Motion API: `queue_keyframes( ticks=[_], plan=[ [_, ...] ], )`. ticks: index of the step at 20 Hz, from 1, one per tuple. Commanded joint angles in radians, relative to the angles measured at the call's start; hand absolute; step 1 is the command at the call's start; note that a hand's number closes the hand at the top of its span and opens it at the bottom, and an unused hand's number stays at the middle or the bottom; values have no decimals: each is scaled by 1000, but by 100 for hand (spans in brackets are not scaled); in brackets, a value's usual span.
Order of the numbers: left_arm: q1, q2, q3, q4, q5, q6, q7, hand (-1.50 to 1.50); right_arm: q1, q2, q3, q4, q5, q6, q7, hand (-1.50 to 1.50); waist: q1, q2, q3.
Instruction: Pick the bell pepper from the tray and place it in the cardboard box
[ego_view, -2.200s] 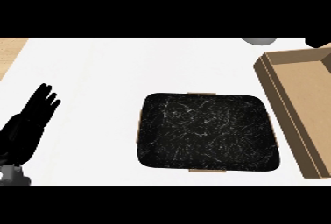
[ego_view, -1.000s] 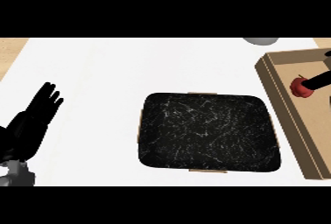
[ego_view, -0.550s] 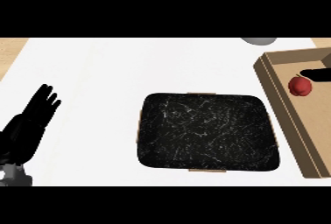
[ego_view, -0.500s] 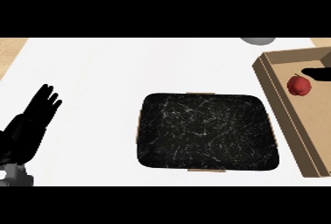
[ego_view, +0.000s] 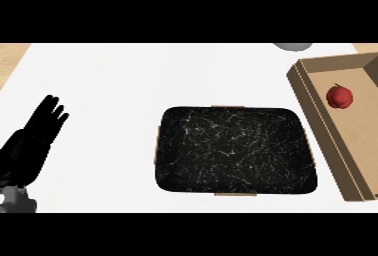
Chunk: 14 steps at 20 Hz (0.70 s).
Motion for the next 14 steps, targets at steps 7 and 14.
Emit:
queue_keyframes(
  ticks=[7, 14],
  plan=[
    [25, 17, 45, 30, 24, -53, -44, 0, 285, -71, -181, -238, -308, 200, -72, -150, 3, 2, 0],
    [39, -32, 8, 33, -13, -47, -67, 0, 392, -80, -261, -204, -419, 235, -164, -150, 9, 3, 0]
  ],
)
